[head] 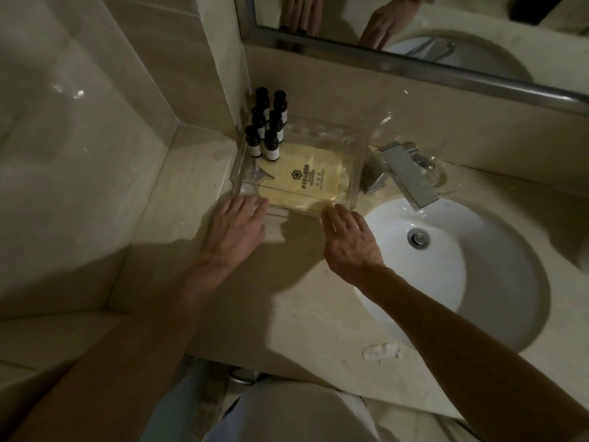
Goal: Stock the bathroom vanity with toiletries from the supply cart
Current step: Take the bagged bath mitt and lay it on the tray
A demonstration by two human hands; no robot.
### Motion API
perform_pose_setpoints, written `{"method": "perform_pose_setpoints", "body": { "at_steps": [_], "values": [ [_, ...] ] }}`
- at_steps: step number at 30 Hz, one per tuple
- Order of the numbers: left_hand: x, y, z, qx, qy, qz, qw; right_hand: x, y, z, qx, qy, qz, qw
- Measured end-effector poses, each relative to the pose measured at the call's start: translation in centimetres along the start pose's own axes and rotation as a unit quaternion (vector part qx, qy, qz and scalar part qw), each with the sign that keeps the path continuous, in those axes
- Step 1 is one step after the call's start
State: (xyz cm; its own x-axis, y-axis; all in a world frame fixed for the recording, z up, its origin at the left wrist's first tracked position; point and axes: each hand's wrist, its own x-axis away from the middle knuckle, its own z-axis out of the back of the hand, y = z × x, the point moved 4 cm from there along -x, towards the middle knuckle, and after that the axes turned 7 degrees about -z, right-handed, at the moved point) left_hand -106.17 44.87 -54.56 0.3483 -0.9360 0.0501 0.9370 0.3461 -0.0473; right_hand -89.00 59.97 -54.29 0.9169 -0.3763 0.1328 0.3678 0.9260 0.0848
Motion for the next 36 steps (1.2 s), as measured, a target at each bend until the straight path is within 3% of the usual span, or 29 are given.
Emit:
{"method": "perform_pose_setpoints", "body": {
  "at_steps": [5,13,17,29,36],
  "values": [
    [-0.8,-0.2,0.0,0.0,-0.001,-0.018,1.0,0.2,0.2,-0.9,-0.001,-0.044,0.0,0.999],
    [-1.5,-1.0,0.0,-0.027,0.121,-0.064,0.99,-0.5,0.9,-0.6,-0.002,-0.064,-0.021,0.998],
    [-1.5,-1.3,-0.5,-0.019,0.147,-0.072,0.986,-0.7,1.2,-0.5,-0.008,-0.062,-0.017,0.998],
    [-2.4,-1.1,-0.2,-0.024,0.146,-0.091,0.985,-1.6,1.1,-0.1,0.0,-0.055,-0.012,0.998],
    [-2.6,0.4,-1.2,0.007,0.079,-0.106,0.991,-1.3,-0.6,0.2,-0.036,-0.014,0.014,0.999]
  ]
}}
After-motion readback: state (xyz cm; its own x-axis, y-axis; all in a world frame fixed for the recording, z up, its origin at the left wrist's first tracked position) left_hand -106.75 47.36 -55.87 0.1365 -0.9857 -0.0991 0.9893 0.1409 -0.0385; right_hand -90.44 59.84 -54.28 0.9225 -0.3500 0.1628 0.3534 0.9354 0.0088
